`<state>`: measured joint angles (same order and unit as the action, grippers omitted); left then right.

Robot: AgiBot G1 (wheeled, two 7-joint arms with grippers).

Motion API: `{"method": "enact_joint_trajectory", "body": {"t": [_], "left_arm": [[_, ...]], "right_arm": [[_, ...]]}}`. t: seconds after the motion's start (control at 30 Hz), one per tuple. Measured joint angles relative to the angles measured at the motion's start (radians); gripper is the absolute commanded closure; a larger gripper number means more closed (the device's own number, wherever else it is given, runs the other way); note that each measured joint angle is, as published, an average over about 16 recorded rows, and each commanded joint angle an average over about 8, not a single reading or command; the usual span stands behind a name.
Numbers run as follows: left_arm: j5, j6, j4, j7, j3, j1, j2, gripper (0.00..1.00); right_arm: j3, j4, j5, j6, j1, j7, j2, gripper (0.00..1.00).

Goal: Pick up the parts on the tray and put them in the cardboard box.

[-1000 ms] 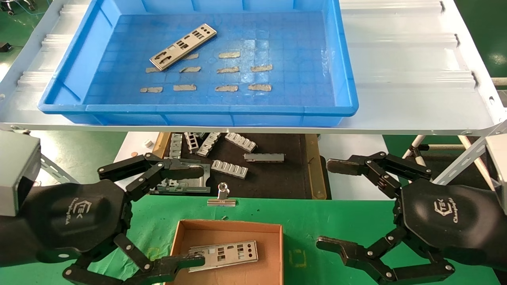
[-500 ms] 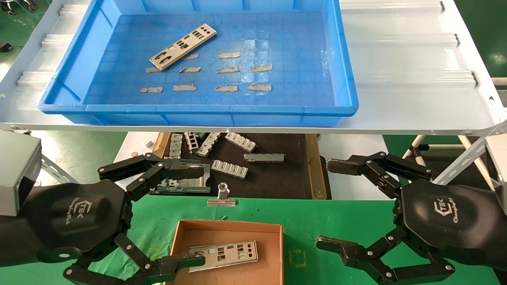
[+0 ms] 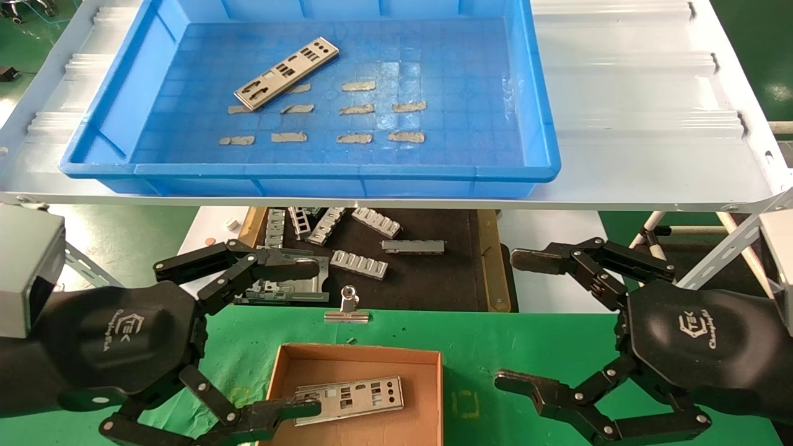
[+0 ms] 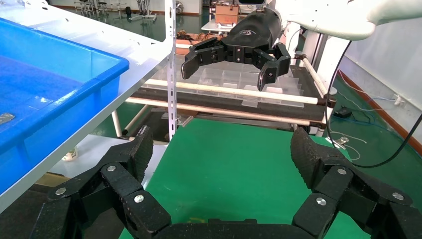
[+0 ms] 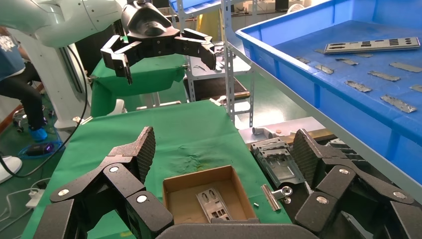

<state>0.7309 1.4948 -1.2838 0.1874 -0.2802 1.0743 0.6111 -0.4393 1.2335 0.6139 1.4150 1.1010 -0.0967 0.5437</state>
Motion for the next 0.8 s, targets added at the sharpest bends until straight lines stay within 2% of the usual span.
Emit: {"method": "enact_joint_trajectory", "body": {"t": [0.8], "left_arm": [[0.000, 0.000, 0.000, 0.000, 0.000, 0.000, 0.000, 0.00]], "right_arm": [[0.000, 0.000, 0.000, 0.000, 0.000, 0.000, 0.000, 0.00]]}}
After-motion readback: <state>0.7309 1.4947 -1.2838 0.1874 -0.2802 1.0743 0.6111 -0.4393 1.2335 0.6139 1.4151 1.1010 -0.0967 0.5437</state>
